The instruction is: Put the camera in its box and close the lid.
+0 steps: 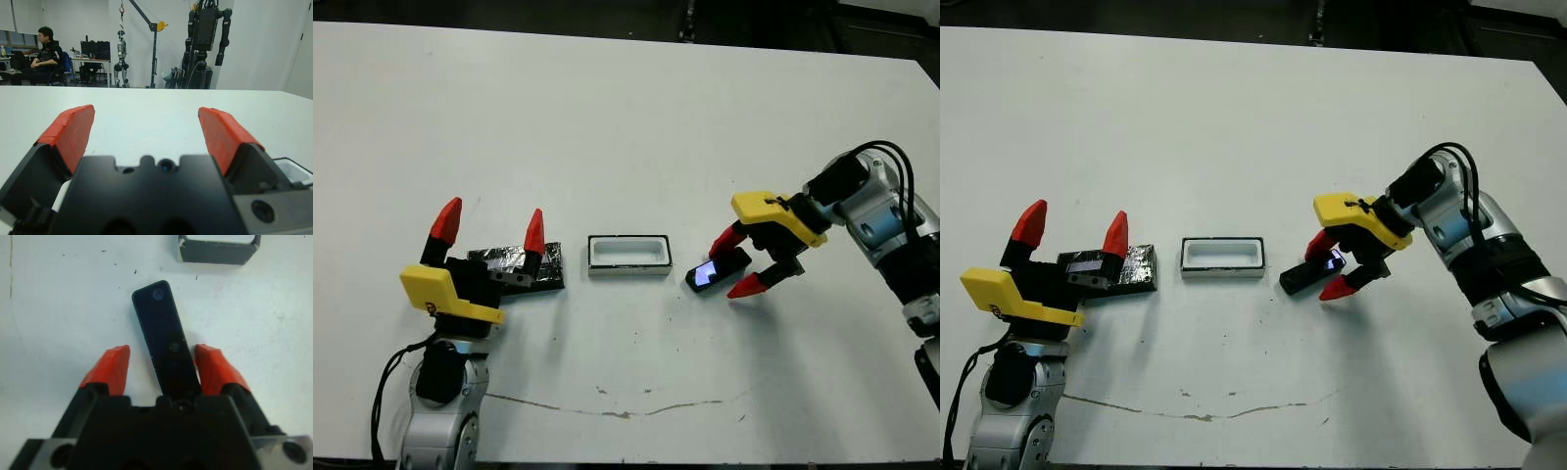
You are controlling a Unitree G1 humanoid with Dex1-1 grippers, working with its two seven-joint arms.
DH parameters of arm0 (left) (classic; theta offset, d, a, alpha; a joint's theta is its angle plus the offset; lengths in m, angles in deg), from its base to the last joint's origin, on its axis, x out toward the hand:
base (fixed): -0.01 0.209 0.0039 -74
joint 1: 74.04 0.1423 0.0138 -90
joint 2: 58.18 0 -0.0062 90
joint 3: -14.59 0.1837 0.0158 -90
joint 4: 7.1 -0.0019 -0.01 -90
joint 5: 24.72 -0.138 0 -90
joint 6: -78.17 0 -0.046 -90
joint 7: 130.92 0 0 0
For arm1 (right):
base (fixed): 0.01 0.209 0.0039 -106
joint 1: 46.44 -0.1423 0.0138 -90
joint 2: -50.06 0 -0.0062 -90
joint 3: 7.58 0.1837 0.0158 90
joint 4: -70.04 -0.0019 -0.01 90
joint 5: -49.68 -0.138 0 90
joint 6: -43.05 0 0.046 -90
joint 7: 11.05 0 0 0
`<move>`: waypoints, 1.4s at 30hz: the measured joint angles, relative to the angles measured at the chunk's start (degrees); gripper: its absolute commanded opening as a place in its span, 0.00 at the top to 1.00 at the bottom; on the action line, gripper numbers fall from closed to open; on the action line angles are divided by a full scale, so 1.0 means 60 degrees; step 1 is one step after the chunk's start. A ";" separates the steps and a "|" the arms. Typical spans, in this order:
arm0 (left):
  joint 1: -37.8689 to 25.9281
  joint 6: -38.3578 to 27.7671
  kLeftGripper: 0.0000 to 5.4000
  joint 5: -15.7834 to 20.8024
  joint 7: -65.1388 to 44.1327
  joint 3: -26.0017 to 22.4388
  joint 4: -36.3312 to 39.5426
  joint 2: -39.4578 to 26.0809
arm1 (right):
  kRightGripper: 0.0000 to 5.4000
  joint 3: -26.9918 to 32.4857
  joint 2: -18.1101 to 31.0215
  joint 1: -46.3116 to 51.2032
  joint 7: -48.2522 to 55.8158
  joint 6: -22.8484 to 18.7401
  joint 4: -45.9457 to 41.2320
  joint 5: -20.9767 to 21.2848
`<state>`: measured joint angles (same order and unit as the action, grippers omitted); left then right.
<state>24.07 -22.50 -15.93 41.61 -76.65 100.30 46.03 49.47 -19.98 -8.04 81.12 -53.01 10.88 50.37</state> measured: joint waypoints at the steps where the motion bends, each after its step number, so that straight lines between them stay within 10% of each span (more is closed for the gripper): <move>1: 0.0000 -0.0001 0.00 -0.0009 0.0005 0.0000 0.0000 0.0000 | 0.47 -0.0011 -0.0001 0.0000 0.0000 -0.0046 -0.0036 0.0003; 10: 0.0000 -0.0001 0.00 -0.0004 0.0065 -0.0007 0.0001 -0.0002 | 0.69 -0.0021 0.0028 0.0187 0.0000 0.0244 -0.0560 0.0206; 23: 0.0022 0.0001 0.00 -0.0011 0.0074 0.0003 0.0110 -0.0001 | 0.69 0.0341 0.0453 0.0446 0.0006 -0.0180 -0.1210 -0.0247; 28: 0.0023 0.0001 0.00 -0.0057 0.0076 -0.0001 0.0110 -0.0003 | 0.69 0.1166 0.0611 0.0400 0.0007 -0.1743 -0.1304 -0.1002; 42: 0.0035 0.0002 0.00 -0.0007 0.0076 0.0007 0.0109 0.0000 | 0.69 0.3026 -0.0711 0.0301 -0.0666 -0.2102 -0.0880 -0.2808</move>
<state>24.28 -22.49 -15.97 42.07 -76.60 100.95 46.03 67.63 -24.25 -6.23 77.12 -65.62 5.60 33.52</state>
